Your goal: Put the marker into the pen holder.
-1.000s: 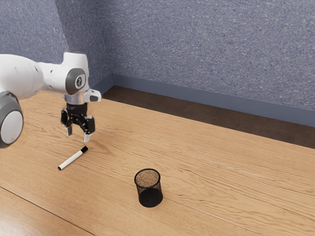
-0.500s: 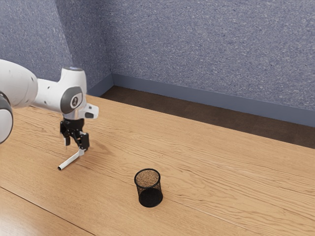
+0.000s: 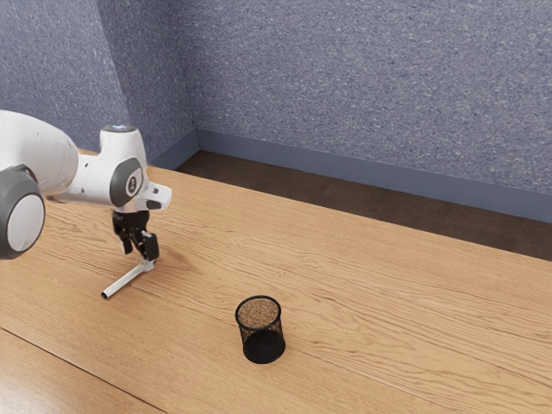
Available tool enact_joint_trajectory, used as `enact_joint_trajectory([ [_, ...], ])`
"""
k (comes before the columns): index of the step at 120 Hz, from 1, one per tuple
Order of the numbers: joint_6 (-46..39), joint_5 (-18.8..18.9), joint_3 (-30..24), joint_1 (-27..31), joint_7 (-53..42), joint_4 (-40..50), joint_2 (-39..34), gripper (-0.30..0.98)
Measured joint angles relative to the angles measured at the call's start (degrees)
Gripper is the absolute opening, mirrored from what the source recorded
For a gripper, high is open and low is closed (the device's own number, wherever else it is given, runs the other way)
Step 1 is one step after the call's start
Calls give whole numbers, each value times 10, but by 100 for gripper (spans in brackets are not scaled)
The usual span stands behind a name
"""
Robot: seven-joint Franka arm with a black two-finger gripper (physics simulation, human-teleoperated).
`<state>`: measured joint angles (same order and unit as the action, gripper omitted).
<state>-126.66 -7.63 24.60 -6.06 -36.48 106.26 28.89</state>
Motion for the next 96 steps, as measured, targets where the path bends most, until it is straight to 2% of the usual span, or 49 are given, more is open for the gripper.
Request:
enact_joint_trajectory([
  [18,-5,-33,1,1,-16,10,2,64],
  [39,-7,-46,3,2,-29,24,0,62],
  [71,-9,-48,3,2,-43,21,1,34],
  [96,-26,-49,4,2,-51,20,2,23],
])
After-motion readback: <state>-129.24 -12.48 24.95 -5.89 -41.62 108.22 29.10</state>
